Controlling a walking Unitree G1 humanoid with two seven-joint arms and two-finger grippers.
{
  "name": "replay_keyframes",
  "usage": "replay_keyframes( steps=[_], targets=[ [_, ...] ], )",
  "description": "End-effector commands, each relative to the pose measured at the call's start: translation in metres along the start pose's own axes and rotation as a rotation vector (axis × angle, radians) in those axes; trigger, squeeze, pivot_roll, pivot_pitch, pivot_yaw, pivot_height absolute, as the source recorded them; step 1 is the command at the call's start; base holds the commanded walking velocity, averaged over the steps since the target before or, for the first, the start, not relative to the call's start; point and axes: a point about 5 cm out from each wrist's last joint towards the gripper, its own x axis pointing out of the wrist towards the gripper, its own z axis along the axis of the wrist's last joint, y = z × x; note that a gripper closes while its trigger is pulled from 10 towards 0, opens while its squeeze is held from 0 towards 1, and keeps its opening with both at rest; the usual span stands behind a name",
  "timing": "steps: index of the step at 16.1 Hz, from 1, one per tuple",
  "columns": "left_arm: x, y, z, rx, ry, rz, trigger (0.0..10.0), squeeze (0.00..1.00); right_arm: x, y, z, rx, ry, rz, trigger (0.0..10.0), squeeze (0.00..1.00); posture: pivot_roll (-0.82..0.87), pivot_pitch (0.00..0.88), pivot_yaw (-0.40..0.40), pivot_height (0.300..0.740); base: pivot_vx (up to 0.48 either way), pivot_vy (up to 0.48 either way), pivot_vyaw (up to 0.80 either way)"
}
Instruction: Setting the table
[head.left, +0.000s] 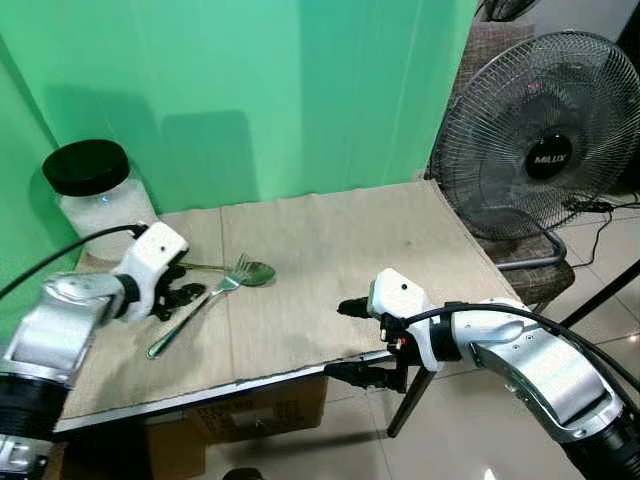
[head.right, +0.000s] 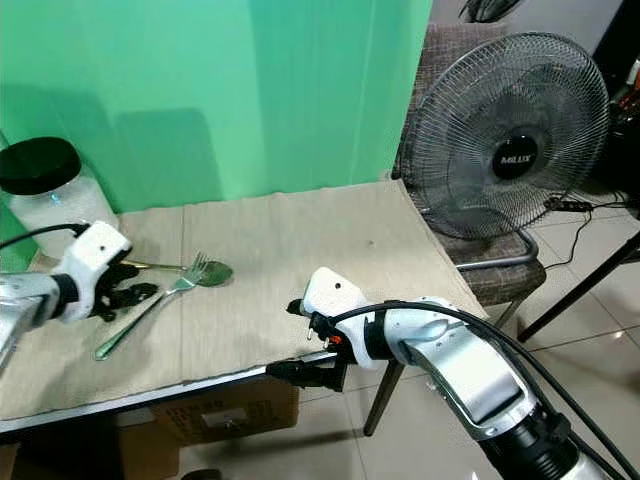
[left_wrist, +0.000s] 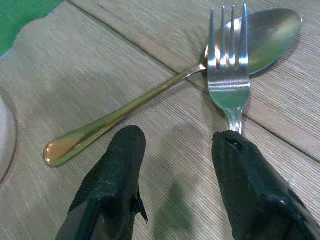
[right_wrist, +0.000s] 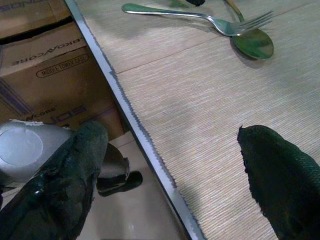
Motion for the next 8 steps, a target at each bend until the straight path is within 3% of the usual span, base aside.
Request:
replay_keyframes(
  steps=[1,8],
  targets=[
    [0.001,0.0,0.0,0.028,0.009,0.012,10.0,0.0,-0.001,-0.003,0.001,-0.015,0.001,-0.004,10.0,0.0,0.1,0.0,-0.028,0.74,0.0,0.0,0.0],
    [0.013,-0.015,0.003,-0.009,-0.048,-0.096,10.0,0.0,-0.001,-0.006,0.002,-0.024,0.003,-0.001,10.0,0.0,0.1,0.0,-0.029,0.74,0.0,0.0,0.0]
  ],
)
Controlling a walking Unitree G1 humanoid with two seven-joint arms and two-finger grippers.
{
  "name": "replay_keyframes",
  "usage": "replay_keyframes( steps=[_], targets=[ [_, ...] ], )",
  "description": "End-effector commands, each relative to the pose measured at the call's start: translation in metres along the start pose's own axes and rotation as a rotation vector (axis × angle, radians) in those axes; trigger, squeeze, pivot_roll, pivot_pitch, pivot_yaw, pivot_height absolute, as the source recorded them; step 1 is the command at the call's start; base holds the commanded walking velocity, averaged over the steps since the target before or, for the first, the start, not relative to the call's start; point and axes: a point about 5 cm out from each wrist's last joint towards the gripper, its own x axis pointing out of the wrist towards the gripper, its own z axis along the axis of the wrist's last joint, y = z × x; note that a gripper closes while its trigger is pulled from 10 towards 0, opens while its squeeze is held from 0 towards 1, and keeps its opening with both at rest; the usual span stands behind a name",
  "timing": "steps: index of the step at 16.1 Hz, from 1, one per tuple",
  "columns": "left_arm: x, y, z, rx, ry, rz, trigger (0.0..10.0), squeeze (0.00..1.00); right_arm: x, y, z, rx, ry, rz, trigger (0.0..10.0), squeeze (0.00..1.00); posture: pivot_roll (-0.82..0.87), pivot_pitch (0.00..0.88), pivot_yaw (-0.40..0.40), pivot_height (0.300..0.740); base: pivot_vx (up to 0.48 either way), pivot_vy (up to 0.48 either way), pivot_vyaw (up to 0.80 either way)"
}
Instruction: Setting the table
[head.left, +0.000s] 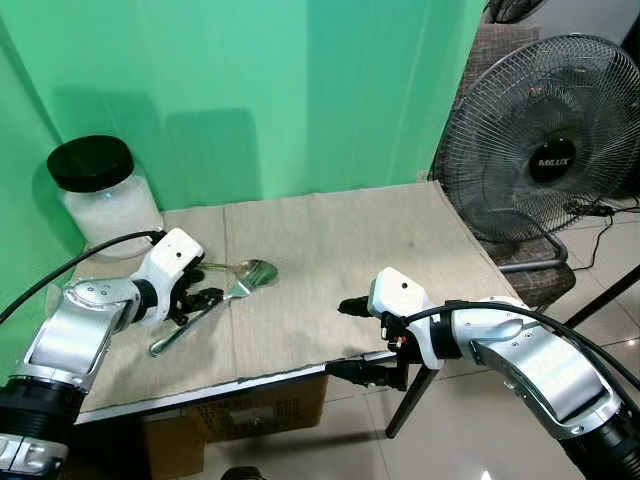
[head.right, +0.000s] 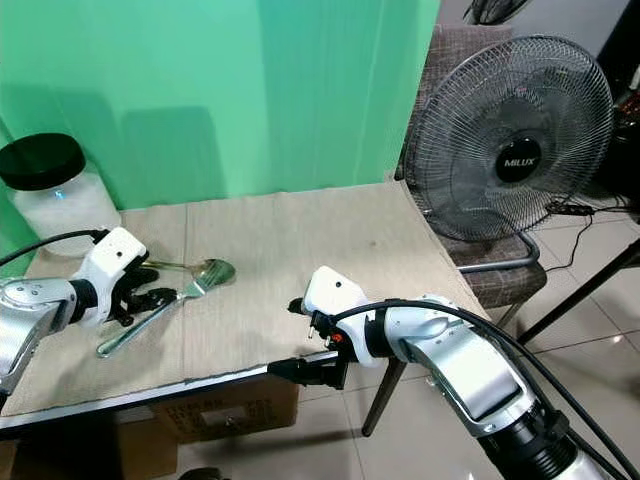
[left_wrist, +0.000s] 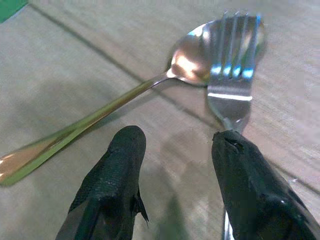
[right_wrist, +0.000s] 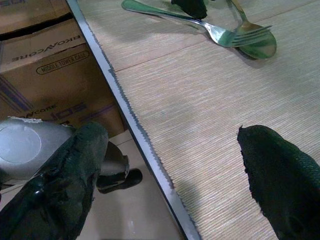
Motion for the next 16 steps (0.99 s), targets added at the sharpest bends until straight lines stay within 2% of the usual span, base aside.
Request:
replay_keyframes(
  steps=[1,3,7,8,9,11,13,14,16],
  targets=[
    [0.003,0.0,-0.001,0.021,0.021,-0.006,10.0,0.0,-0.001,-0.003,0.004,-0.025,0.0,-0.007,10.0,0.0,0.09,0.0,-0.026,0.74,0.0,0.0,0.0],
    [0.005,0.002,-0.006,0.035,0.051,0.01,10.0,0.0,-0.002,-0.003,0.004,-0.026,-0.003,-0.009,10.0,0.0,0.09,0.0,-0.022,0.74,0.0,0.0,0.0],
    [-0.004,0.008,0.015,0.015,-0.049,0.019,10.0,0.0,-0.004,-0.003,0.003,-0.023,0.0,-0.014,10.0,0.0,0.09,0.0,-0.023,0.74,0.0,0.0,0.0],
    [-0.005,0.007,0.018,0.015,-0.06,0.001,10.0,0.44,-0.004,-0.003,0.003,-0.023,0.0,-0.013,10.0,0.0,0.09,0.0,-0.023,0.74,0.0,0.0,0.0],
    [-0.006,0.003,0.021,0.018,-0.071,-0.033,10.0,1.0,-0.003,-0.003,0.003,-0.023,0.0,-0.012,10.0,0.0,0.09,0.0,-0.022,0.74,0.0,0.0,0.0],
    [-0.007,-0.007,0.019,0.08,-0.038,-0.083,10.0,1.0,-0.003,-0.003,0.003,-0.022,0.0,-0.014,10.0,0.0,0.09,0.0,-0.019,0.74,0.0,0.0,0.0],
    [-0.007,-0.013,0.014,0.106,0.002,-0.106,10.0,1.0,-0.004,-0.003,0.002,-0.02,-0.001,-0.015,10.0,0.0,0.09,0.0,-0.017,0.74,0.0,0.0,0.0],
    [-0.005,-0.008,0.004,0.155,0.078,-0.038,10.0,0.0,-0.004,-0.002,0.002,-0.018,-0.001,-0.013,10.0,0.0,0.09,0.0,-0.015,0.74,0.0,0.0,0.0],
    [-0.004,-0.003,-0.001,0.165,0.114,0.0,10.0,0.0,-0.003,-0.001,0.002,-0.016,-0.001,-0.011,10.0,0.0,0.09,0.0,-0.015,0.74,0.0,0.0,0.0]
  ],
)
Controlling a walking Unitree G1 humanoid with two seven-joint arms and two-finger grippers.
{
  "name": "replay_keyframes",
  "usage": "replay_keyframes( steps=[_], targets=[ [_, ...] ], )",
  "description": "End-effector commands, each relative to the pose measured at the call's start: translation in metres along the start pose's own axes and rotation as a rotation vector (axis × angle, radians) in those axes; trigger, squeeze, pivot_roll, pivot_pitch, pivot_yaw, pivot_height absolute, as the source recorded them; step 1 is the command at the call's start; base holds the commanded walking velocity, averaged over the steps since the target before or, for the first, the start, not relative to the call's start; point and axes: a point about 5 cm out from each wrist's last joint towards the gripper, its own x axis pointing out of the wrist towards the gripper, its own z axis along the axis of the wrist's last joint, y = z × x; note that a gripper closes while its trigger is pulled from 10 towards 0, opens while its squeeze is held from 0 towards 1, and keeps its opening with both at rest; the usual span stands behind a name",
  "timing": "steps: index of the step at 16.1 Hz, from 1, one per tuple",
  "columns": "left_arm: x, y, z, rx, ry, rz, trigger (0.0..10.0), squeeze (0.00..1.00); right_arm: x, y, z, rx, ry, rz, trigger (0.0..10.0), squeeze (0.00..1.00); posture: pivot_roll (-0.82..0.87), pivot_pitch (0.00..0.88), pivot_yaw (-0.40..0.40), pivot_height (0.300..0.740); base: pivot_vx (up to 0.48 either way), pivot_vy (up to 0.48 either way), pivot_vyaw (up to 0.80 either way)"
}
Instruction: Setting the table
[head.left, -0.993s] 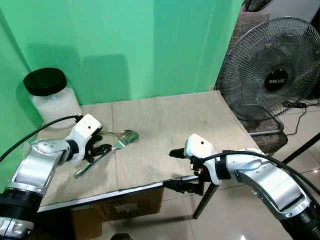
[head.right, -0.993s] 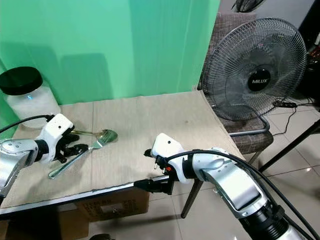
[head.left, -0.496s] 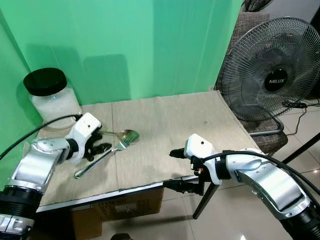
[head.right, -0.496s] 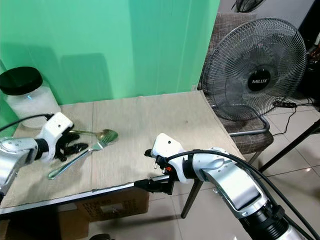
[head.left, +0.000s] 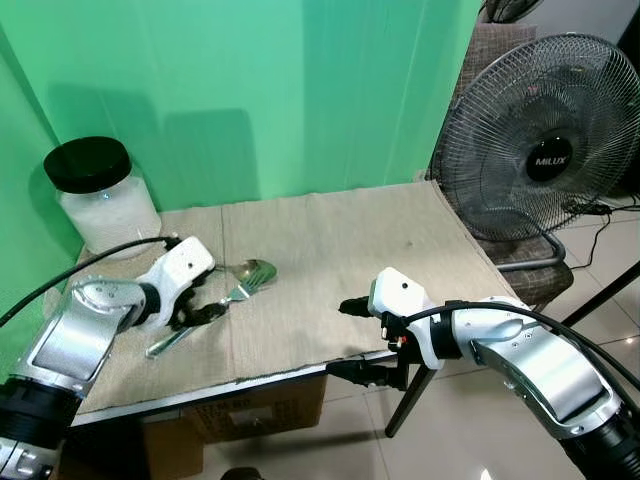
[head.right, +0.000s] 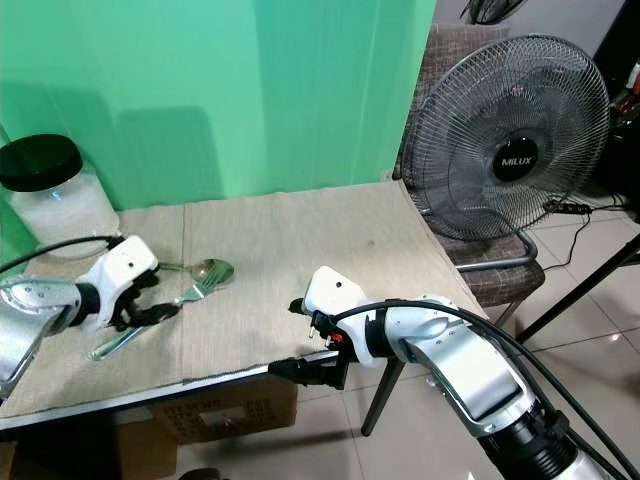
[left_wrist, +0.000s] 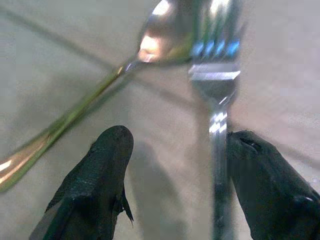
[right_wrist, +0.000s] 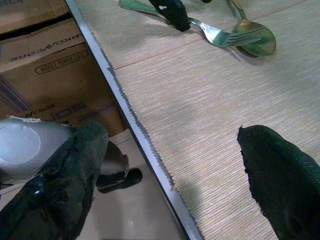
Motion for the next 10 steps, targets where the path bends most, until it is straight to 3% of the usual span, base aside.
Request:
replay_keyframes(
  steps=[1,5,6,7,10],
  targets=[
    [-0.001,0.002,-0.004,0.017,0.032,0.011,10.0,0.0,-0.003,0.0,0.002,-0.017,-0.004,-0.007,10.0,0.0,0.09,0.0,-0.012,0.74,0.0,0.0,0.0],
    [0.007,-0.005,-0.014,-0.015,0.056,-0.024,10.0,0.0,-0.002,0.001,0.001,-0.013,-0.002,-0.011,10.0,0.0,0.09,0.0,-0.001,0.74,0.0,0.0,0.0],
    [0.008,-0.003,-0.015,-0.013,0.061,-0.017,3.1,0.0,-0.002,0.001,0.001,-0.009,-0.005,-0.013,10.0,0.0,0.09,0.0,0.002,0.74,0.0,0.0,0.0],
    [0.007,-0.003,-0.014,-0.019,0.055,-0.014,0.0,0.0,-0.002,0.001,0.001,-0.009,-0.005,-0.013,10.0,0.0,0.09,0.0,0.002,0.74,0.0,0.0,0.0],
    [0.004,-0.002,-0.012,-0.04,0.036,-0.038,0.0,0.0,-0.002,0.002,0.001,-0.005,-0.008,-0.011,10.0,0.0,0.09,0.0,0.005,0.74,0.0,0.0,0.0]
  ],
)
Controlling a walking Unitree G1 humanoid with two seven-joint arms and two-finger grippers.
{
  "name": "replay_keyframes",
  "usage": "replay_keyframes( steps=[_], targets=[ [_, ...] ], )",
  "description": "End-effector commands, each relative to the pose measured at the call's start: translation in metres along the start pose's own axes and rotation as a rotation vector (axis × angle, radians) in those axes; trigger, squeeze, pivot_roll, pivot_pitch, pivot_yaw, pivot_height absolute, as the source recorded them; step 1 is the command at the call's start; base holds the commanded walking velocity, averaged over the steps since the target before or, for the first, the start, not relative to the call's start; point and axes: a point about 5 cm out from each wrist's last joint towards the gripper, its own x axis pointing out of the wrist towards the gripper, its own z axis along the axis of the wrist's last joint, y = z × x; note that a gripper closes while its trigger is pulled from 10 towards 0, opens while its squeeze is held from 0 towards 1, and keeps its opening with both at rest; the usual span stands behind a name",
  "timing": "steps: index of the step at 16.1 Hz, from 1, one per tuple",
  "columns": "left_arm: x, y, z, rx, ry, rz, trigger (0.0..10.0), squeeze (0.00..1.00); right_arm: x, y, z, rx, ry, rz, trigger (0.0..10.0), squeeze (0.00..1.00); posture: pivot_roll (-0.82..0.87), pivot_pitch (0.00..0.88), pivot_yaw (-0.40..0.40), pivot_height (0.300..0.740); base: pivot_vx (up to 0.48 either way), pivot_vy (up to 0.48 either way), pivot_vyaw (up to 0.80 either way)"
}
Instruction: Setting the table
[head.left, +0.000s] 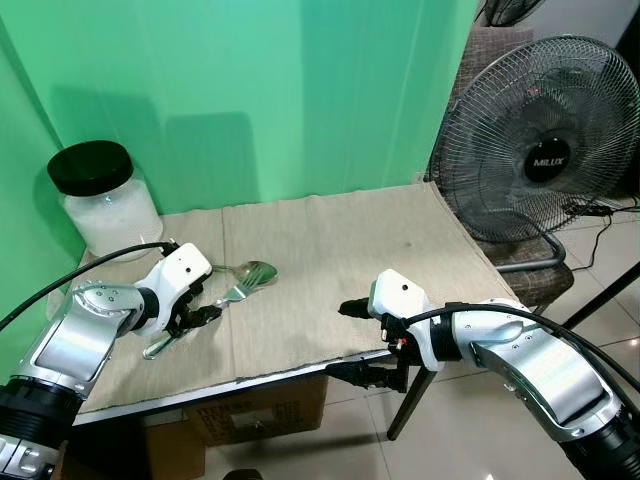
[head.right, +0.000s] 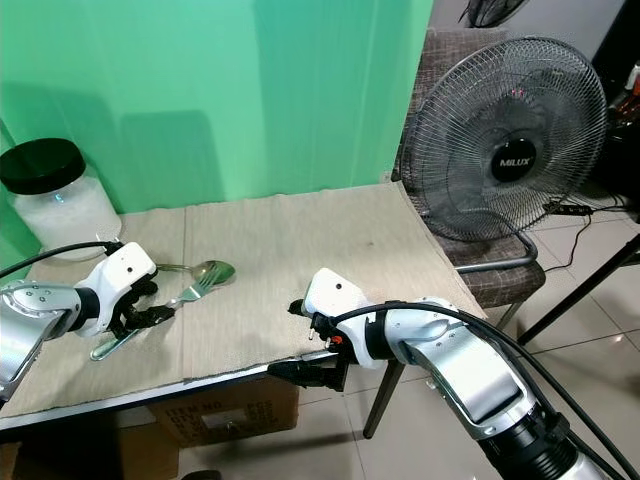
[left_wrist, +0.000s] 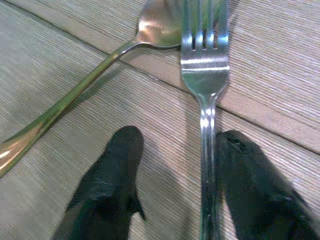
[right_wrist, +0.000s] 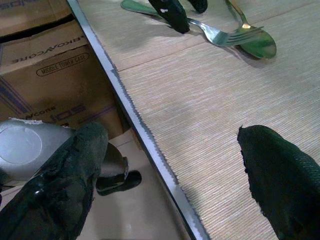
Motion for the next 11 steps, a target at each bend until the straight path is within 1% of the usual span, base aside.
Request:
replay_keyframes(
  steps=[1,3,11],
  targets=[
    [-0.0008,0.0001,-0.0051,-0.025,0.019,-0.014,0.0,0.0,-0.002,0.001,0.0017,-0.007,-0.008,-0.008,10.0,0.0,0.09,0.0,0.005,0.74,0.0,0.0,0.0],
    [-0.0022,0.0,-0.0021,-0.072,-0.021,-0.028,0.0,0.0,-0.0021,0.0012,0.0014,-0.004,-0.009,-0.008,10.0,0.0,0.1,0.0,0.006,0.74,0.0,0.0,0.0],
    [-0.0099,0.0026,-0.0036,-0.093,-0.001,-0.041,0.0,0.0,0.002,0.0022,0.0016,0.008,-0.028,-0.006,10.0,0.0,0.12,0.0,0.018,0.74,0.0,0.0,0.0]
  ],
)
